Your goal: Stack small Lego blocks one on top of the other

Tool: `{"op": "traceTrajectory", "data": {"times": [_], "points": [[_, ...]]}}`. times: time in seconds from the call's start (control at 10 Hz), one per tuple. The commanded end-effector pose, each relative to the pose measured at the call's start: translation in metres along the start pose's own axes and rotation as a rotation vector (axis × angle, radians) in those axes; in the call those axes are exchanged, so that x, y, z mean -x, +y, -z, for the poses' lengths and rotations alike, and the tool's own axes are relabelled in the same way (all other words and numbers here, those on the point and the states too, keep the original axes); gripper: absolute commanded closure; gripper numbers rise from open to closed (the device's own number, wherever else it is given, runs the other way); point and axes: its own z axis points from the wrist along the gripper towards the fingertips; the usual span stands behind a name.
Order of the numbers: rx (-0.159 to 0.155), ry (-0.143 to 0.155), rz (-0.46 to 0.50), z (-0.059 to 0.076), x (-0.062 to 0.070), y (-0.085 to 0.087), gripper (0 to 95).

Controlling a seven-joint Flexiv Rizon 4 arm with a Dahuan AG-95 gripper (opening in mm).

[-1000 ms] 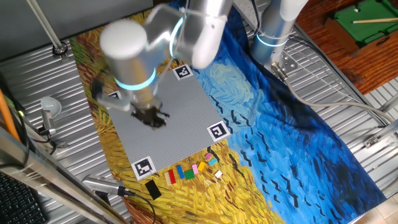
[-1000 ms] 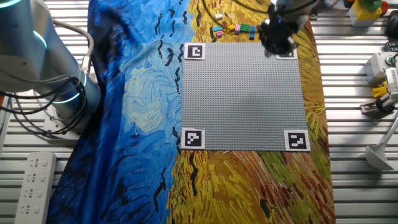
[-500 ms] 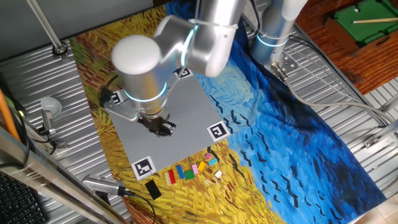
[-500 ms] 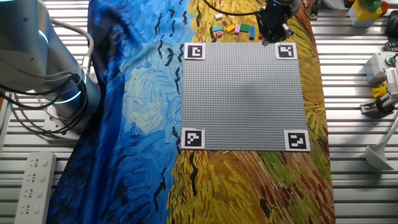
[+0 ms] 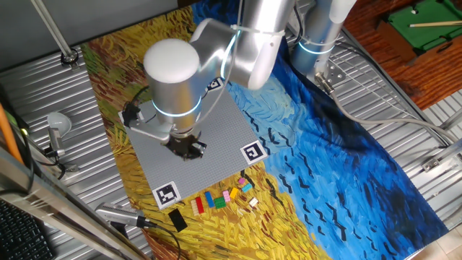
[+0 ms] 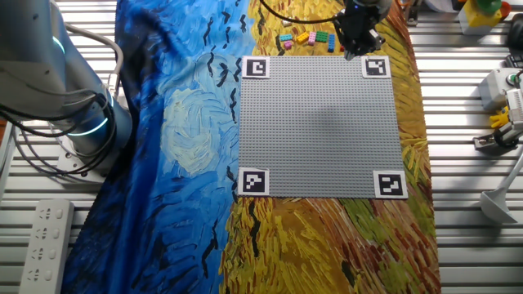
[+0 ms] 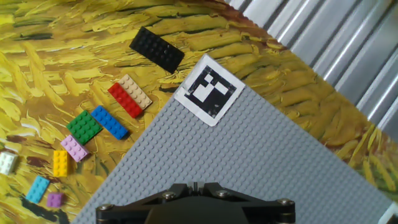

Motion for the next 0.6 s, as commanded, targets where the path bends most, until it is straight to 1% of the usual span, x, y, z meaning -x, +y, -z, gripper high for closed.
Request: {"op": "traceTrajectory", "data": {"times": [0.1,0.2,0.3,0.4,0.5,0.6], "points": [[0.043,-0.001,-0.058,-0.013,0.032,0.012,95.0],[0.041,-0.002,-0.075,-0.015,0.042,0.018,95.0],[0.038,-0.015,-0.086,-0.020,0.056,0.023,95.0],[0.040,-0.021,-0.095,-0.022,0.066,0.026,95.0],[0.039,-0.022,-0.098,-0.023,0.073,0.026,76.0],[0.040,-0.023,-0.097,-0.022,0.076,0.025,76.0]]}}
